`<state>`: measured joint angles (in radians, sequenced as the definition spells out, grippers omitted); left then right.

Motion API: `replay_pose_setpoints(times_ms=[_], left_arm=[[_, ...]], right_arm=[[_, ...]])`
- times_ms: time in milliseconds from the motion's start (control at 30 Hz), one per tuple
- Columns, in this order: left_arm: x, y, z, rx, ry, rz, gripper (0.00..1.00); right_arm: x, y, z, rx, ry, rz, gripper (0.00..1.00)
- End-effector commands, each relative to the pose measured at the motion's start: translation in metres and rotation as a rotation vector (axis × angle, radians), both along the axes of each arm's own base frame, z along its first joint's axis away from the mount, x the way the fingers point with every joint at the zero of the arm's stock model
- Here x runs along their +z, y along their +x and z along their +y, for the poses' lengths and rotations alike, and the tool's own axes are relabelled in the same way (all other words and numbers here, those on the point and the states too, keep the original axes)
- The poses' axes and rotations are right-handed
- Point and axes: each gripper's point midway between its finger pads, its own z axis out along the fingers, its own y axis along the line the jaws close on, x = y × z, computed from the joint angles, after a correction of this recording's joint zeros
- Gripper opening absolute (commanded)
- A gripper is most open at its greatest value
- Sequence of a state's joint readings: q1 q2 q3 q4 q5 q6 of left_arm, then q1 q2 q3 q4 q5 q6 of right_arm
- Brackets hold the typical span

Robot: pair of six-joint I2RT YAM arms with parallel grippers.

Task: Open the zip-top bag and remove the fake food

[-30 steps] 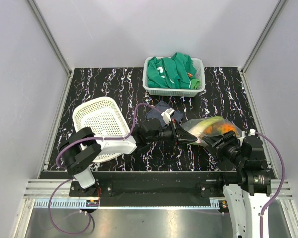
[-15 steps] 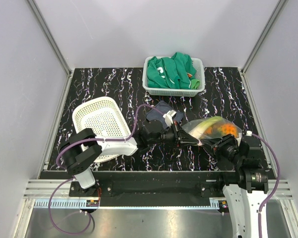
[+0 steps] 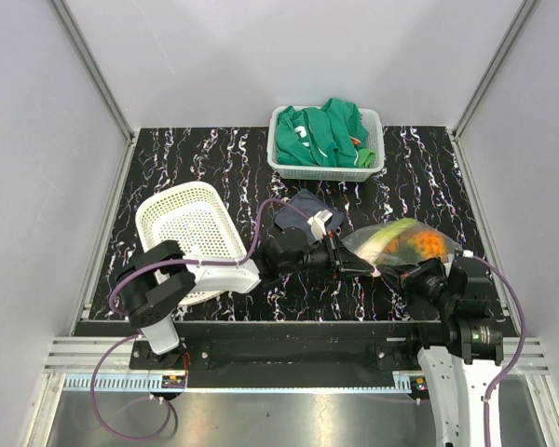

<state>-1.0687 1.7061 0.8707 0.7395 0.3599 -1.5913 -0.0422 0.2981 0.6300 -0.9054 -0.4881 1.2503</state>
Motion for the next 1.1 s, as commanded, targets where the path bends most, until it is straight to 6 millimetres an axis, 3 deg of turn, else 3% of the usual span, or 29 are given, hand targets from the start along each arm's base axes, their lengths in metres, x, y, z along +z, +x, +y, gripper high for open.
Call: replay_pose_setpoints(times_ms=[0,133,300,400,633,833,867,900,1000,1067], left_arm=[[0.002,0.018,0.01,0.069,-0.001,-0.012,0.0],[-0.012,0.026,0.015,0.098,0.024,0.039,0.0],[-0.008,0.035,0.02,0.126,-0.016,0.063,0.0],[-0.019,0.039,0.027,0.146,0.013,0.082,0.0],[-0.039,0.085,0.055,0.229,0.097,0.053,0.0],[-0.042,0.125,0.069,0.268,0.198,-0.028,0.0],[-0.043,0.129,0.069,0.269,0.209,-0.036,0.0],[-0.032,0.137,0.065,0.275,0.199,-0.067,0.0],[-0.04,0.15,0.066,0.26,0.262,-0.091,0.0],[-0.032,0.16,0.064,0.258,0.263,-0.128,0.0]], right_arm=[[0.026,-0.009,0.006,-0.008,0.089,-0.065,0.0],[0.031,-0.014,0.007,-0.01,0.105,-0.079,0.0],[0.025,-0.018,0.008,-0.017,0.12,-0.074,0.0],[0.031,-0.02,0.003,-0.034,0.075,-0.088,0.0],[0.06,-0.026,-0.013,-0.07,-0.083,-0.168,0.0],[0.053,-0.033,-0.017,-0.086,-0.107,-0.156,0.0],[0.051,-0.034,-0.017,-0.087,-0.109,-0.153,0.0],[0.048,-0.037,-0.017,-0.084,-0.107,-0.149,0.0],[0.04,-0.043,-0.016,-0.081,-0.108,-0.136,0.0],[0.035,-0.046,-0.016,-0.075,-0.114,-0.13,0.0]])
